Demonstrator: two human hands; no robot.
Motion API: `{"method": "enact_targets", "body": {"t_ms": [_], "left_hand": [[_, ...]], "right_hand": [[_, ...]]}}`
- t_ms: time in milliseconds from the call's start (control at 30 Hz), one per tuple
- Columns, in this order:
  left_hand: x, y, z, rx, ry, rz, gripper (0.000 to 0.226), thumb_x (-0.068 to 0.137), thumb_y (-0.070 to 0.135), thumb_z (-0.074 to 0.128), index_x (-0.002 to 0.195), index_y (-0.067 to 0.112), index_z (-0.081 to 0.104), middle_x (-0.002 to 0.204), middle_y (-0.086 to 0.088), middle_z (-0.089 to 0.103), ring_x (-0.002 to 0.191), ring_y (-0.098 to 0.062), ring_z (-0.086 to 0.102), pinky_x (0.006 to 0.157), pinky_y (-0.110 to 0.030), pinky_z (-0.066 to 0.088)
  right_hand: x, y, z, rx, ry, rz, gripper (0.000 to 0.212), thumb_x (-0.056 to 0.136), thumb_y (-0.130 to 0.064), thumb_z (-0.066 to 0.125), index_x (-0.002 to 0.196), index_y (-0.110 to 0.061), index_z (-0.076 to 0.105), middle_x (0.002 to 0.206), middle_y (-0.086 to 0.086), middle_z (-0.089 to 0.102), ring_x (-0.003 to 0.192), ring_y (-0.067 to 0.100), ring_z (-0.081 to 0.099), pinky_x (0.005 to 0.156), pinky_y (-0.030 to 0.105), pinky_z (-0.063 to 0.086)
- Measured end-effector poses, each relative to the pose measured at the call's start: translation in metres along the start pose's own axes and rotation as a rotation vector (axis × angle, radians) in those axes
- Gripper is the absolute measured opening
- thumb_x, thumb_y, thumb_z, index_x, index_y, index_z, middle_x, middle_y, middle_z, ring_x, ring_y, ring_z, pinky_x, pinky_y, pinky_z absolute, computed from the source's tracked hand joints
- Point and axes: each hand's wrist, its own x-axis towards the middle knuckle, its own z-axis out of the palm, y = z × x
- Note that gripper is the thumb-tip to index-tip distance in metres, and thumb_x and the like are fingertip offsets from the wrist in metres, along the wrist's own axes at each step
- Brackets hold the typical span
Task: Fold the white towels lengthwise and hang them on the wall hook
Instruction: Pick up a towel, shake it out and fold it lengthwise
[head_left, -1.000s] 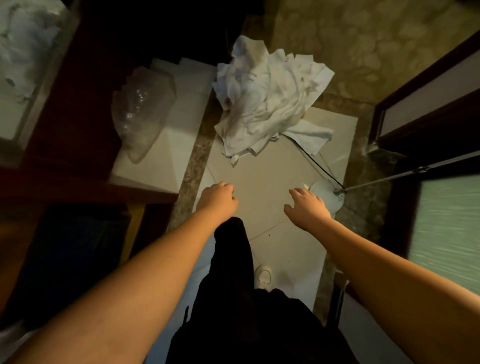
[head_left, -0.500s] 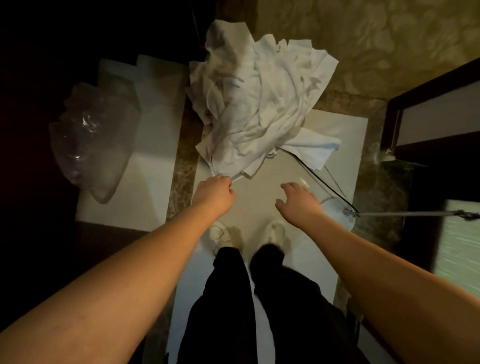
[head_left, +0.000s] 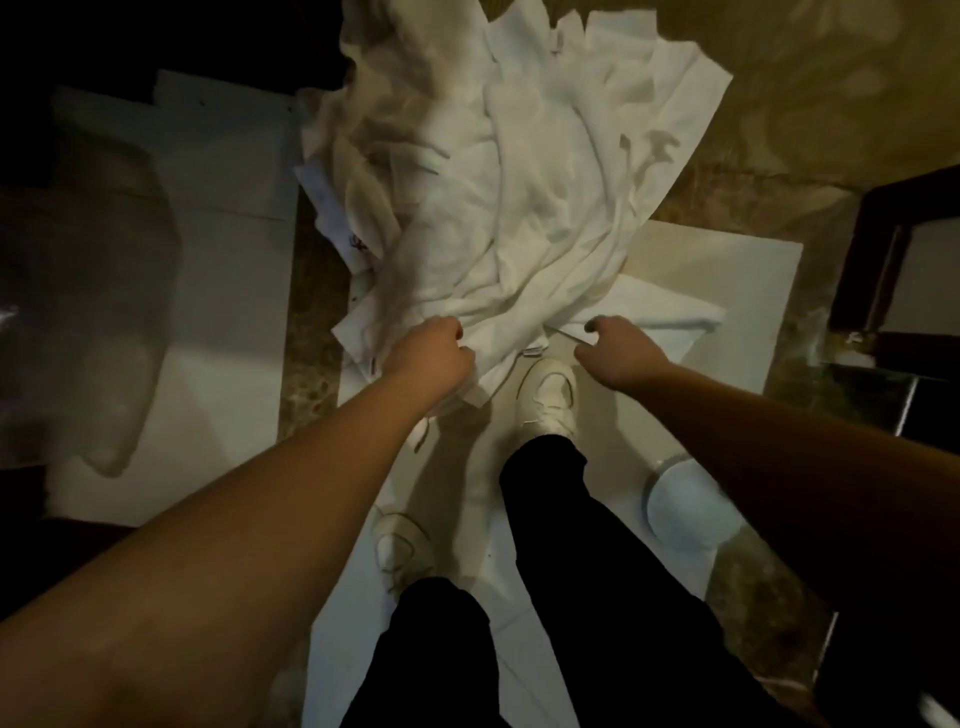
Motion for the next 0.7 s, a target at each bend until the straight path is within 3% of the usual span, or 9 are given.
{"method": "enact_targets", "body": {"t_ms": [200,300,367,433,500,633,700], "left_hand": [[0.071,0.010,0.024,-0.134,0.049,0.018,0.058,0.090,0.031,0.065,0.142,0.015,0.048,0.147,-0.009,0.049,0.132,-0.031,0.048,0.107,-0.041,0.041],[0.098,0.012,0.040,-0.208,0.034,-0.033,0.056,0.088,0.039,0.069,0.136,0.020,0.049,0.137,-0.008,0.057,0.126,-0.031,0.052,0.103,-0.042,0.043],[0.110,0.014,0.047,-0.129,0.031,-0.045,0.045,0.089,0.042,0.067,0.126,0.022,0.052,0.127,-0.010,0.061,0.119,-0.034,0.054,0.097,-0.041,0.042],[0.117,0.015,0.051,-0.011,0.024,-0.026,0.037,0.093,0.037,0.060,0.125,0.019,0.056,0.125,-0.012,0.063,0.116,-0.036,0.055,0.093,-0.039,0.040],[0.118,0.015,0.052,0.018,-0.029,-0.038,0.035,0.096,0.032,0.054,0.126,0.015,0.059,0.127,-0.015,0.063,0.117,-0.038,0.056,0.094,-0.039,0.040],[0.092,0.010,0.040,-0.101,-0.129,-0.105,0.050,0.086,0.040,0.062,0.128,0.015,0.060,0.127,-0.014,0.064,0.113,-0.037,0.059,0.097,-0.040,0.047],[0.072,0.006,0.029,-0.165,-0.107,-0.123,0.047,0.083,0.038,0.065,0.123,0.013,0.063,0.121,-0.015,0.066,0.107,-0.036,0.061,0.088,-0.037,0.049]], "right_hand": [[0.084,0.006,-0.003,0.400,0.060,0.150,0.073,0.094,-0.027,0.066,0.154,-0.007,0.029,0.154,0.017,0.042,0.139,0.034,0.043,0.109,0.036,0.036],[0.116,0.002,-0.002,0.653,0.131,0.216,0.079,0.095,-0.028,0.066,0.158,-0.011,0.022,0.158,0.013,0.037,0.140,0.033,0.043,0.115,0.040,0.037],[0.129,0.000,-0.001,0.780,0.094,0.251,0.072,0.097,-0.031,0.065,0.156,-0.013,0.029,0.152,0.011,0.044,0.130,0.030,0.052,0.106,0.041,0.048],[0.137,0.001,0.000,0.788,0.068,0.275,0.056,0.097,-0.033,0.063,0.146,-0.012,0.044,0.137,0.010,0.058,0.105,0.021,0.063,0.084,0.032,0.055],[0.137,0.003,0.001,0.776,0.041,0.271,0.045,0.098,-0.035,0.062,0.136,-0.011,0.054,0.124,0.008,0.064,0.085,0.013,0.061,0.065,0.025,0.048],[0.110,0.004,0.003,0.887,-0.023,0.307,0.040,0.095,-0.028,0.062,0.131,-0.013,0.054,0.117,0.006,0.061,0.094,0.018,0.059,0.071,0.027,0.048],[0.086,0.006,0.002,0.922,-0.017,0.332,0.033,0.092,-0.020,0.060,0.124,-0.011,0.056,0.107,0.007,0.062,0.091,0.020,0.060,0.076,0.030,0.052]]}}
